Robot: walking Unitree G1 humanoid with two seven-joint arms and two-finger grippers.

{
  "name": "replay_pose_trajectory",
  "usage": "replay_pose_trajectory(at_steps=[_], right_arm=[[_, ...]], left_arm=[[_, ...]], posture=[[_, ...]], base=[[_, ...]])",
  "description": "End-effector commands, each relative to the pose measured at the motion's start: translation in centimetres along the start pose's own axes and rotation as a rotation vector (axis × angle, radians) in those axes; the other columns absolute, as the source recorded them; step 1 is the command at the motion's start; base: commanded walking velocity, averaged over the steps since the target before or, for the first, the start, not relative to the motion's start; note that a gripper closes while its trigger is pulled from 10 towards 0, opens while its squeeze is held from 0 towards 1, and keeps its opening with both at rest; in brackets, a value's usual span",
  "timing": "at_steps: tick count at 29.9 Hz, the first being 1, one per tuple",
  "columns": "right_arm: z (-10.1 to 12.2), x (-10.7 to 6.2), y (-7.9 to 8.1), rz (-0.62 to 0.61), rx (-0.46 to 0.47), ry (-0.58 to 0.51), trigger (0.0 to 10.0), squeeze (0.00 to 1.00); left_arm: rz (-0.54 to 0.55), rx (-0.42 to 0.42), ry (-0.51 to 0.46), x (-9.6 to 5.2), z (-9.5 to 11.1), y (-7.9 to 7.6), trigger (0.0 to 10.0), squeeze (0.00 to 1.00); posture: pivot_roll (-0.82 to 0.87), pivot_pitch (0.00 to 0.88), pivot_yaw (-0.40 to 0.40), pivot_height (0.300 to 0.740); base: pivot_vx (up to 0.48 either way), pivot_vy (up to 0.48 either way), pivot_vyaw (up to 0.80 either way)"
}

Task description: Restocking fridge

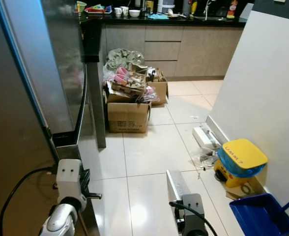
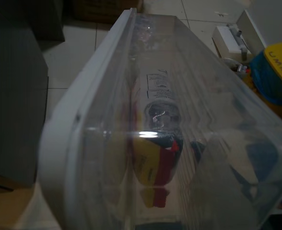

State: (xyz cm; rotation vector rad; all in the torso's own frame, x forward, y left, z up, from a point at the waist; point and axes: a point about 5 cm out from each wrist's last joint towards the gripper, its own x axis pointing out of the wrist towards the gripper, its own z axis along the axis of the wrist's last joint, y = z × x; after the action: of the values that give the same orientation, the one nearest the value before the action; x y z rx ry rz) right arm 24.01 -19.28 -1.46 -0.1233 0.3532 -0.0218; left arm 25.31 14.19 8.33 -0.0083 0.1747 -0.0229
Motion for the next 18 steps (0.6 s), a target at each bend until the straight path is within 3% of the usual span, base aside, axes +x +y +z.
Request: replay_pose_trajectory(at_steps=[1,8,13,17,18], right_arm=[[0.0,-0.1,-0.5,-0.014,-0.007,-0.015,10.0,0.00],[-0.2,-0.3,-0.8,-0.018,-0.015,-0.009,10.0,0.00],[-0.1,-0.2,-0.7,-0.015,-0.017,-0.009,10.0,0.00],[-0.1,-0.1,-0.5,-0.013,-0.013,-0.010,10.0,0.00],[-0.1,-0.1,-0.4,-0.011,-0.012,-0.011,10.0,0.00]], left_arm=[[0.101,0.022,0.014,-0.5,-0.2,2.9,10.0,0.00],[0.142,0.026,0.025,-0.9,-0.4,4.6,10.0,0.00],[0.155,0.035,0.020,-0.8,-0.2,5.0,10.0,0.00],[0.139,0.048,0.040,-1.1,-0.4,5.6,10.0,0.00],[0.091,0.043,0.067,-1.7,-0.7,5.9,10.0,0.00]], posture=[[-0.11,0.043,-0.021,0.740],[-0.11,0.041,-0.025,0.740],[-0.10,0.040,-0.025,0.740],[-0.10,0.040,-0.023,0.740],[-0.09,0.049,-0.022,0.740]], base=[[0.000,0.000,0.00],[0.000,0.000,0.00],[0.000,0.000,0.00],[0.000,0.000,0.00],[0.000,0.000,0.00]])
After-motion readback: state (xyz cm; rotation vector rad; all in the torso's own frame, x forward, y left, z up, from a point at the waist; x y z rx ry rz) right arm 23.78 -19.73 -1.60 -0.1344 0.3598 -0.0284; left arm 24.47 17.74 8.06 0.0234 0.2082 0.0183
